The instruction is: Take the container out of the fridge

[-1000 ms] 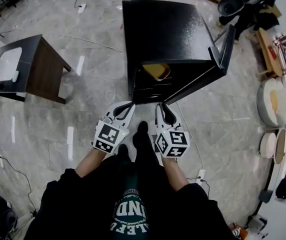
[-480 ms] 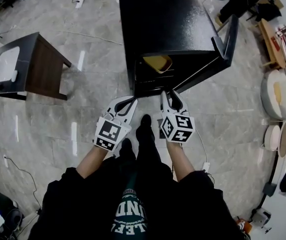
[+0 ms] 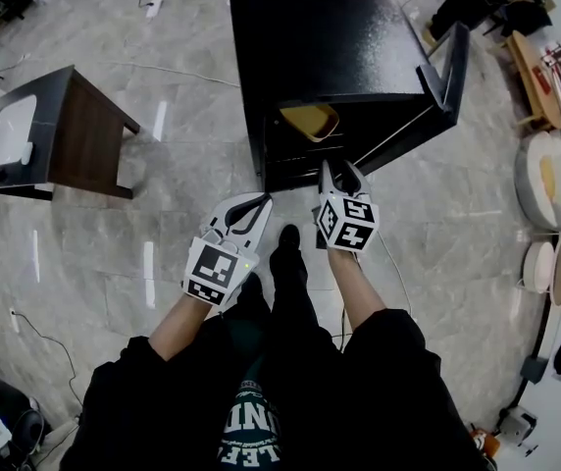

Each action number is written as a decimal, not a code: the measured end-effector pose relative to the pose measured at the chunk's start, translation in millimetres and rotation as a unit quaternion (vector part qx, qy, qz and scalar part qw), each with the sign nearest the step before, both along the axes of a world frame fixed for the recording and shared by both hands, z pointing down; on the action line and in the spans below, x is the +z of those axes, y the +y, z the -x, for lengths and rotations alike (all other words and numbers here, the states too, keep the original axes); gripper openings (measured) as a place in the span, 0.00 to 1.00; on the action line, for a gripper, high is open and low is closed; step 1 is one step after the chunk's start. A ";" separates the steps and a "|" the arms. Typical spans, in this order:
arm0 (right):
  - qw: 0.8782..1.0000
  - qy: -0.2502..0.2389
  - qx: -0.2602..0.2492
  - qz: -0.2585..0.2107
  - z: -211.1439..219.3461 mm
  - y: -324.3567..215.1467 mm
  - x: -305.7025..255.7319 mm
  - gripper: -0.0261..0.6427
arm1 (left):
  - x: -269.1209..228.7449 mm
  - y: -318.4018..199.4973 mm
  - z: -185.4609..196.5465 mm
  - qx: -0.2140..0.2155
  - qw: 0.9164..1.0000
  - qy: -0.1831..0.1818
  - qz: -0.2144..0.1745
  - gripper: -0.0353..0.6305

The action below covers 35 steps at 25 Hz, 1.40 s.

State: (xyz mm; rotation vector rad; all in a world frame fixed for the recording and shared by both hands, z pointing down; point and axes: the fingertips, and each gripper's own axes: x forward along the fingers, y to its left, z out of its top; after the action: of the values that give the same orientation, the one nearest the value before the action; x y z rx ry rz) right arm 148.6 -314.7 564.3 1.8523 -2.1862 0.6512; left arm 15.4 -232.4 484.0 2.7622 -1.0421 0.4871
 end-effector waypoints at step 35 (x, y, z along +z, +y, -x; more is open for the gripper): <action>0.984 -0.074 0.115 0.115 -58.1 -135.8 140.0 0.29 | 54.5 -7.2 4.4 -0.037 0.998 -0.013 0.051 0.07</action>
State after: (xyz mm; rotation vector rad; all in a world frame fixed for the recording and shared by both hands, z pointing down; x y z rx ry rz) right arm 206.8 -450.6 704.3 2.0018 -1.8963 1.0696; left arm 11.1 -239.5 538.5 2.6262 -1.0889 0.5509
